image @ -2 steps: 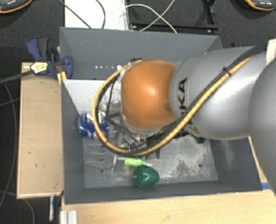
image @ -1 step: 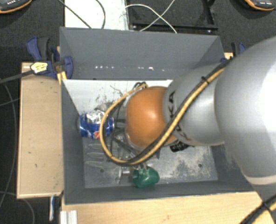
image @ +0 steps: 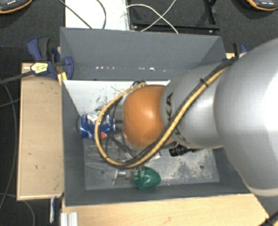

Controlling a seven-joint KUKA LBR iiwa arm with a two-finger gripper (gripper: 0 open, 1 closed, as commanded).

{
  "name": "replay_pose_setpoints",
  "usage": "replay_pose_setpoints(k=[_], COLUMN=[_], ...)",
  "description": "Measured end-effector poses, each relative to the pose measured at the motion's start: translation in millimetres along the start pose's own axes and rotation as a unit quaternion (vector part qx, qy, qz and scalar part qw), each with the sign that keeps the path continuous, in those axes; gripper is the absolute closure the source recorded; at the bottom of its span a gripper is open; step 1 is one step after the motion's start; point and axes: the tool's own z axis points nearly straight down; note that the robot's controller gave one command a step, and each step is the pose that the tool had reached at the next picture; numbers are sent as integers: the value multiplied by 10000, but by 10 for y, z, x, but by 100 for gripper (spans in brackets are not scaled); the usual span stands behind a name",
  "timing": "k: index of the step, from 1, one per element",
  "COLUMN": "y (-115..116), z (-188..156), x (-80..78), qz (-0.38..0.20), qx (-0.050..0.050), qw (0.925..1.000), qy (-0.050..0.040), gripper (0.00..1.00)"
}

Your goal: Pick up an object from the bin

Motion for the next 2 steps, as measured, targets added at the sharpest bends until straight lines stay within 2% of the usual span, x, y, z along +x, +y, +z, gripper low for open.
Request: replay_pose_setpoints(k=[1, 2], y=[-45, -236], z=[-632, 91], x=[-150, -251], qz=[-1769, -3039], qx=[-7, -3], qw=[9842, 9527], qy=[-29, 11], gripper=[0, 0])
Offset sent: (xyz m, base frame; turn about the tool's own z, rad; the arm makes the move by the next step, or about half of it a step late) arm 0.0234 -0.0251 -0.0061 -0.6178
